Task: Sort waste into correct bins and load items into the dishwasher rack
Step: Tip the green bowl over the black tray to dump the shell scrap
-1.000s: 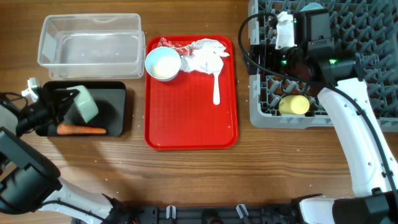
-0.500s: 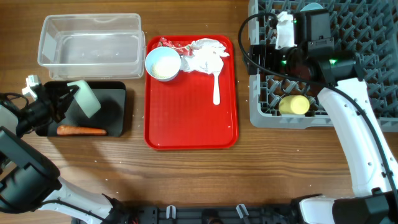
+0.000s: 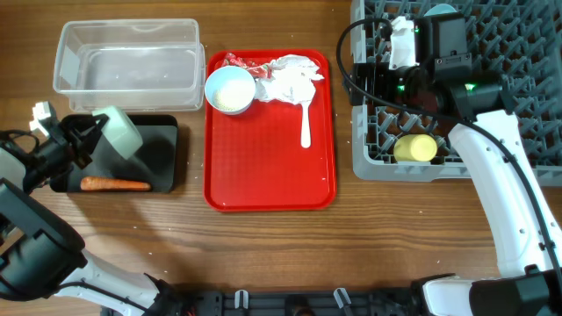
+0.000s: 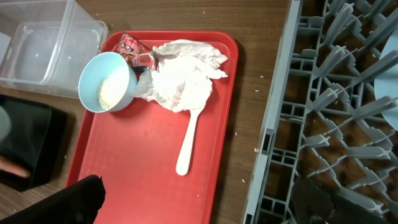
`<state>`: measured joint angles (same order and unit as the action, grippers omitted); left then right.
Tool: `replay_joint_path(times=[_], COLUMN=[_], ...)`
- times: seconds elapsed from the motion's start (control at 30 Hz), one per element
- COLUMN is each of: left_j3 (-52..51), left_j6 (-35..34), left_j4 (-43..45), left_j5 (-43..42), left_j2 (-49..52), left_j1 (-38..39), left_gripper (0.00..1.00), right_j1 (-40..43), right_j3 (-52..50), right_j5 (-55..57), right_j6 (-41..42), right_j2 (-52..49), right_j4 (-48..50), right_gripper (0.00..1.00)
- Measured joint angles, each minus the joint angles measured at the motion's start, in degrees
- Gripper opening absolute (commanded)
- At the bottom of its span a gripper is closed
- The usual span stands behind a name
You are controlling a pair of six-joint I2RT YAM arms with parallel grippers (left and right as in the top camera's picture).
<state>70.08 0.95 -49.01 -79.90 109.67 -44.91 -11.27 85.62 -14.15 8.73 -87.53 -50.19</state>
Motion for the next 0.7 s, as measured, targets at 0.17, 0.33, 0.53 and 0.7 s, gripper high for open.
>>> replay_joint_path(times=[0.17,0.33,0.53,0.7], left_j3=[0.09,-0.02,-0.07,-0.09], left_j6=[0.04,-0.02,-1.22,-1.31], left_j4=[-3.39,-4.15,-0.61,1.95], left_j5=[-4.00,-2.45,-2.19,1.27], left_j2=[0.02,0.07,0.07,0.07], left_j1=[0.00,-0.24,-0.28,-0.28], left_gripper=[0.04,0.04,0.04,0.04], right_j1=[0.00,0.00,0.00,0.00], right_j3=[0.00,0.00,0.00,0.00], right_j5=[0.00,-0.02,0.00,0.00], right_j6=[-0.02,0.04,0.07,0.20], right_j2=[0.00,0.00,0.00,0.00], right_j4=[0.02,0.22,0.68,2.27], right_gripper=[1.00,1.00,1.00,1.00])
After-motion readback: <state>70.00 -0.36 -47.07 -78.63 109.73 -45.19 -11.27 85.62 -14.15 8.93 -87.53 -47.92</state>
